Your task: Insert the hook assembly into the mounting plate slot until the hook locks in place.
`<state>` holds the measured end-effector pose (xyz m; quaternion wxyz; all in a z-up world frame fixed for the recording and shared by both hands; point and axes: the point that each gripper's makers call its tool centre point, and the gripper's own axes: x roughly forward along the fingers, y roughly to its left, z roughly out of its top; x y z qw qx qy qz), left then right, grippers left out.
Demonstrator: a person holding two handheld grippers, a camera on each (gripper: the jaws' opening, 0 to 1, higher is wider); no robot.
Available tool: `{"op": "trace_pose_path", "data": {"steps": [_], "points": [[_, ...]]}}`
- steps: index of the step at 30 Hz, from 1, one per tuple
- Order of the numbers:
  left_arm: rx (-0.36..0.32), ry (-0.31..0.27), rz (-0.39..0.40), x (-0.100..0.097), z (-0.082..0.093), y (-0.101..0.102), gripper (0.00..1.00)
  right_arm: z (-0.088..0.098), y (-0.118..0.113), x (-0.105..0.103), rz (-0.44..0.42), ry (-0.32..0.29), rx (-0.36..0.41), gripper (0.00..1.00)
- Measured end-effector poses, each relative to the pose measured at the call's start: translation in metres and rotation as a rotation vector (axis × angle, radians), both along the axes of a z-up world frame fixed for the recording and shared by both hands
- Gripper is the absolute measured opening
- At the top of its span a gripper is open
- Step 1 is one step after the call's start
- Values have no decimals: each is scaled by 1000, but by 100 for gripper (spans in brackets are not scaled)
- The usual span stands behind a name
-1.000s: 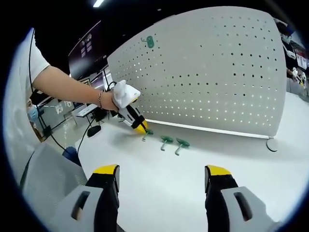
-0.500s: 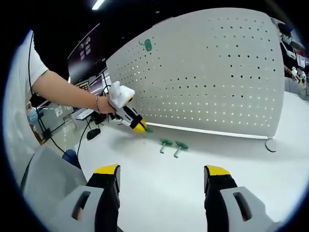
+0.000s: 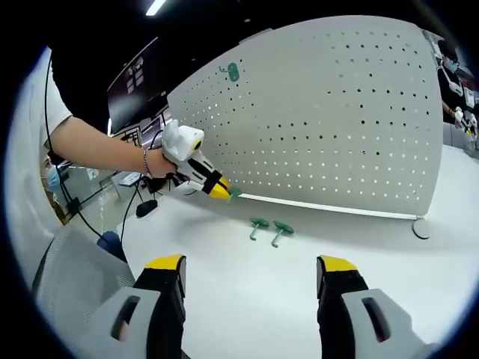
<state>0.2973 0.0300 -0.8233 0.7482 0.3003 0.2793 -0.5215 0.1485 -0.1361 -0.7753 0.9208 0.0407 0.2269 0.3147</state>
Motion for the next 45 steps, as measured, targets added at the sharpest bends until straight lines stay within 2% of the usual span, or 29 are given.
{"op": "trace_pose_path", "data": {"steps": [6,9,25,29,31,39,41,45], "points": [[-68,-18,24,-4,13,-6,3,2,1,0,3,-7,3,69],[-76,-33,32,-5,15,-5,3,4,2,1,3,-13,7,69],[-246,-67,169,-15,48,-1,3,12,2,3,0,-38,22,69],[-266,-90,187,-18,56,-1,3,14,3,3,-1,-42,27,68],[-300,-97,215,-18,62,-1,3,16,4,3,-1,-48,30,68],[-346,-121,246,-28,73,-2,3,22,6,3,1,-60,40,68],[-344,-143,249,-31,75,-2,3,23,6,2,-3,-62,45,68],[-384,-157,290,-34,84,1,3,24,6,2,0,-66,46,68]]}}
